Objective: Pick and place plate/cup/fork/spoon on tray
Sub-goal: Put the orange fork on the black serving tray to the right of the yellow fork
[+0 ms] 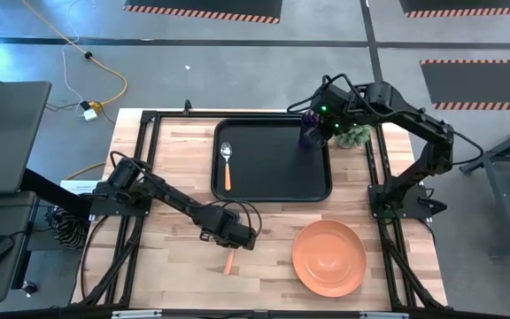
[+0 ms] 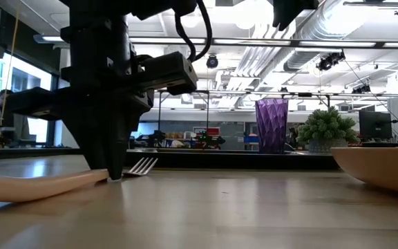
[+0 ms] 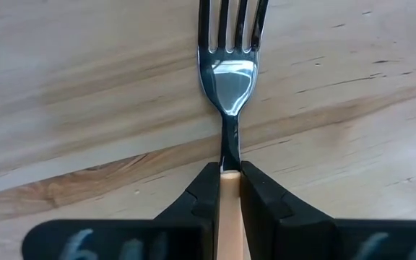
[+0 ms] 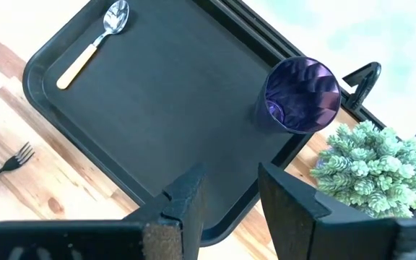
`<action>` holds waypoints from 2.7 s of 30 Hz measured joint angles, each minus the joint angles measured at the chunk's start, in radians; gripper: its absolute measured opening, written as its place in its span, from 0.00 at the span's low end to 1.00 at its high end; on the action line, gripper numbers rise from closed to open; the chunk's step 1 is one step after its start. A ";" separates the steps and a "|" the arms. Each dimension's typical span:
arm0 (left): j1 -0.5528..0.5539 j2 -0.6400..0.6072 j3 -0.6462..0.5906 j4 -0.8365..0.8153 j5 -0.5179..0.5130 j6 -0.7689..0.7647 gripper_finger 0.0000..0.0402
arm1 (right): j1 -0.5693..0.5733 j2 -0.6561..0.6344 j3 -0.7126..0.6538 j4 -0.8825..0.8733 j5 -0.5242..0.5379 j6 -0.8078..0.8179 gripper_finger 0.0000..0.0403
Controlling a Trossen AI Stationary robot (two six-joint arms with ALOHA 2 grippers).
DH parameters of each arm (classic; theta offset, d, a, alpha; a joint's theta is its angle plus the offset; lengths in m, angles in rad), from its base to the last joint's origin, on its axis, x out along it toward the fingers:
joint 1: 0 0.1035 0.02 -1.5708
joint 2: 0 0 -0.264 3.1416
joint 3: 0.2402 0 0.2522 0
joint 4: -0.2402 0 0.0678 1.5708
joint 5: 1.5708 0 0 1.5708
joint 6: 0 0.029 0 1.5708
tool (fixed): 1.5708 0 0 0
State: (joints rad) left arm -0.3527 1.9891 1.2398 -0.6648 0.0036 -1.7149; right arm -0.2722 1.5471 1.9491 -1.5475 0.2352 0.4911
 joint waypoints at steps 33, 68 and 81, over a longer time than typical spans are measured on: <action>0.041 -0.121 0.077 -0.046 -0.011 0.093 0.05 | 0.000 0.000 0.000 -0.006 -0.003 -0.028 0.30; 0.639 -0.201 0.028 -0.112 -0.023 0.473 0.07 | -0.143 0.000 0.000 -0.005 -0.003 -0.224 0.30; 0.732 -0.190 -0.052 0.021 0.006 0.498 0.08 | -0.213 0.000 0.000 0.004 -0.003 -0.275 0.30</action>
State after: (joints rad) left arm 0.3789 1.7996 1.1881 -0.6443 0.0101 -1.2169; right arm -0.4853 1.5471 1.9488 -1.5436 0.2325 0.2156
